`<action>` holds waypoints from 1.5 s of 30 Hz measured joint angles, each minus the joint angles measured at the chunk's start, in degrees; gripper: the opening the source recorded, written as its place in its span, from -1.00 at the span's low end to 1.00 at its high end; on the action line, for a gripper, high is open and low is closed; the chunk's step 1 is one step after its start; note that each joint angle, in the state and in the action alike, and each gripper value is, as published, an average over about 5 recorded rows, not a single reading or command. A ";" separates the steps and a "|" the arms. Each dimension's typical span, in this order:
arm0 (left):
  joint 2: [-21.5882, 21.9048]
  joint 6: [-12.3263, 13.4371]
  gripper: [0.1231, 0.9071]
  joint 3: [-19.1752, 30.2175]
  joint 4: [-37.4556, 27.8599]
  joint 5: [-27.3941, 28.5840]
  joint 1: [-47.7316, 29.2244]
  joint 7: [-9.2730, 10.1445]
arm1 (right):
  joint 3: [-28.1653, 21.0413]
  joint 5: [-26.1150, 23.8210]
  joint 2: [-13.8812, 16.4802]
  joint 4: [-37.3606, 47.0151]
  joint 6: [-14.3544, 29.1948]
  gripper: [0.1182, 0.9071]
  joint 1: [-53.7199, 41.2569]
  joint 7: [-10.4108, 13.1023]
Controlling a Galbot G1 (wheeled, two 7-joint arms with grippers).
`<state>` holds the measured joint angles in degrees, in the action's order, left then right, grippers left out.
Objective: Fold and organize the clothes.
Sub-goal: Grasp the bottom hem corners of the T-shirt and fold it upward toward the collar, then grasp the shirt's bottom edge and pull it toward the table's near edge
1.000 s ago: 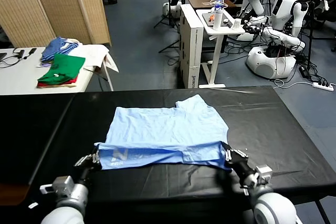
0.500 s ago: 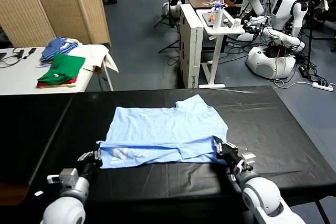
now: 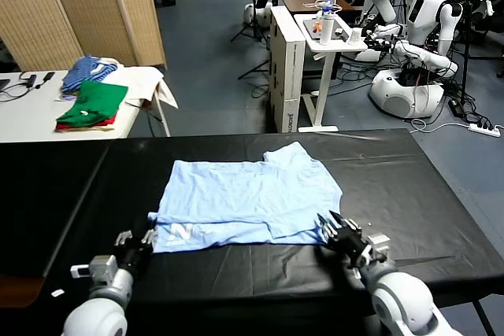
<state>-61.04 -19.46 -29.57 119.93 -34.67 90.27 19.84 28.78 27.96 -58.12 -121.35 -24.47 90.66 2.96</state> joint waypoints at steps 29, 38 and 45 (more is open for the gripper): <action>0.39 -1.46 0.14 -0.02 3.06 -2.71 5.74 -0.59 | -1.02 -2.06 1.00 1.21 1.02 -0.54 -0.29 -1.10; 1.28 -1.35 -0.94 0.36 2.73 0.70 5.81 -1.05 | 0.67 0.44 3.76 -0.89 -3.74 -0.94 1.16 0.50; 4.03 -1.45 -0.95 -0.74 4.13 3.78 7.47 -0.28 | 2.83 3.71 6.36 -3.93 -7.77 -0.94 2.99 1.79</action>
<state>-57.01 -20.91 -30.31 124.07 -30.89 97.74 19.55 31.60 31.67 -51.76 -125.28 -32.24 93.65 4.74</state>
